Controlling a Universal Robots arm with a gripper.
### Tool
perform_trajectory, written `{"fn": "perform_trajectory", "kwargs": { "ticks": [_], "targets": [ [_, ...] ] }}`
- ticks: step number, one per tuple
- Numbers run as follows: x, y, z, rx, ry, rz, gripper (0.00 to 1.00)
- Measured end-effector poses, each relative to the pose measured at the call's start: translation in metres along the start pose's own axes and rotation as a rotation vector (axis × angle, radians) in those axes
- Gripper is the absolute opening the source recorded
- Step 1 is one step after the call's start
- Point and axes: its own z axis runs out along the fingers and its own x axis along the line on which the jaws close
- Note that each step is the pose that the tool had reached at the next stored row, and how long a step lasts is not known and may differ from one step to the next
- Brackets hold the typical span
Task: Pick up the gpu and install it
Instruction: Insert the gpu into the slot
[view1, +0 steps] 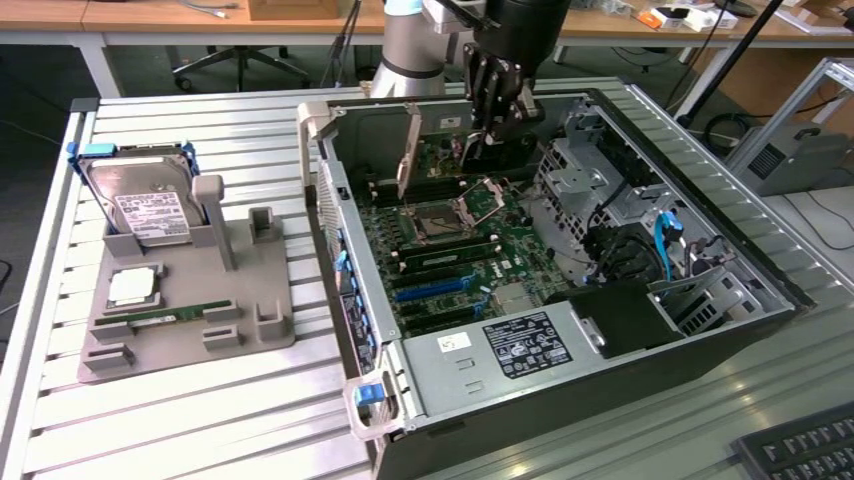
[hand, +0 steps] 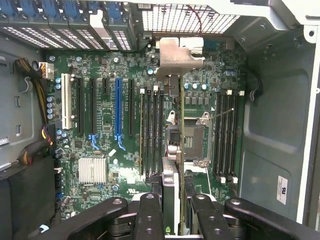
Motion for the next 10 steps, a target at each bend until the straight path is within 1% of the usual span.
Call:
{"fn": "perform_trajectory", "kwargs": {
  "ticks": [1, 2, 4, 5, 6, 10],
  "targets": [
    [0.0, 0.0, 0.0, 0.0, 0.0, 0.0, 0.27],
    [0.0, 0.0, -0.0001, 0.0035, 0.0002, 0.0, 0.27],
    [0.0001, 0.0001, 0.0002, 0.0249, 0.0007, -0.001, 0.27],
    [0.0, 0.0001, 0.0003, 0.0333, 0.0009, -0.001, 0.27],
    [0.0, 0.0001, 0.0004, 0.0359, 0.0009, -0.001, 0.27],
    [0.0, 0.0001, 0.0004, 0.036, 0.0009, -0.001, 0.27]
  ]
}}
